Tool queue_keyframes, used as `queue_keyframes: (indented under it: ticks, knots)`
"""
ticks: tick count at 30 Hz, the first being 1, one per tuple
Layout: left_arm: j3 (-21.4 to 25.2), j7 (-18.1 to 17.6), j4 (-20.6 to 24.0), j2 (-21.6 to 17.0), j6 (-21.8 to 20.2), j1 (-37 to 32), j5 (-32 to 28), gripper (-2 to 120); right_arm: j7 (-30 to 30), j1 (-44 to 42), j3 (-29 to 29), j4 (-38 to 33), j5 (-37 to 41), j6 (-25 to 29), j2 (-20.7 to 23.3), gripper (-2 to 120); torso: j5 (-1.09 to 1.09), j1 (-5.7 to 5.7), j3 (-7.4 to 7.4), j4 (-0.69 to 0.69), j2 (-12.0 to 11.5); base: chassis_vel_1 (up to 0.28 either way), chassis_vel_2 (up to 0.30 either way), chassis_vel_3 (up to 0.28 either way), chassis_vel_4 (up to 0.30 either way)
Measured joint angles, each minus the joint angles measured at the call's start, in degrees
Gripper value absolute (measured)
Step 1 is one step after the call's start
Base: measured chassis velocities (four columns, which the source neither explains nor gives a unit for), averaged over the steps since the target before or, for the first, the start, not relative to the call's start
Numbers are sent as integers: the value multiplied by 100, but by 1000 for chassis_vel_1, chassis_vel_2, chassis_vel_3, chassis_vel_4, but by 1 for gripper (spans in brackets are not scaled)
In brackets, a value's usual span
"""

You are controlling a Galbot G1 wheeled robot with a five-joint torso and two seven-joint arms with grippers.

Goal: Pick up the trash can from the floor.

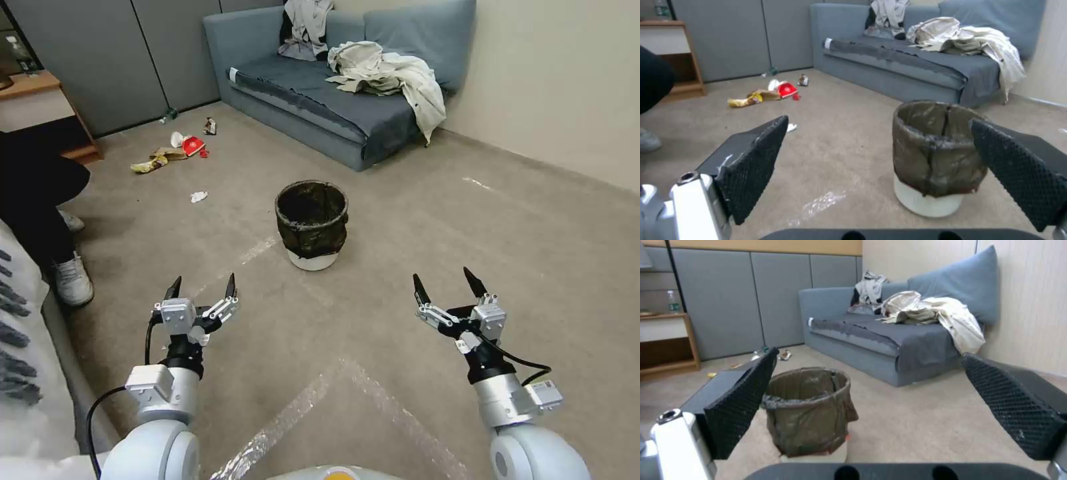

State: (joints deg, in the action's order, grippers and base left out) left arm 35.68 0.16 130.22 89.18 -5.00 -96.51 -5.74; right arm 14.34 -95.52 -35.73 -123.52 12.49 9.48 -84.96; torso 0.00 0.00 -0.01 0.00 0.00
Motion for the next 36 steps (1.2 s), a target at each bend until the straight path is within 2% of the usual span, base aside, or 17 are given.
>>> queue_keyframes:
  ticks: [33, 36]
  knots:
    - [35, 19, -102, -84, -13, 110, -44, 100, 34, -14, 62, -85, 9, 0, -37, 100, -2, 1, 1, 0, 0, -202, 203, 209, -200]
    - [-27, -65, -153, -161, -46, 202, -255, 100, 142, 33, 67, -45, 31, 127, -54, 100, 0, 1, 1, 0, 0, -115, 130, 85, -96]
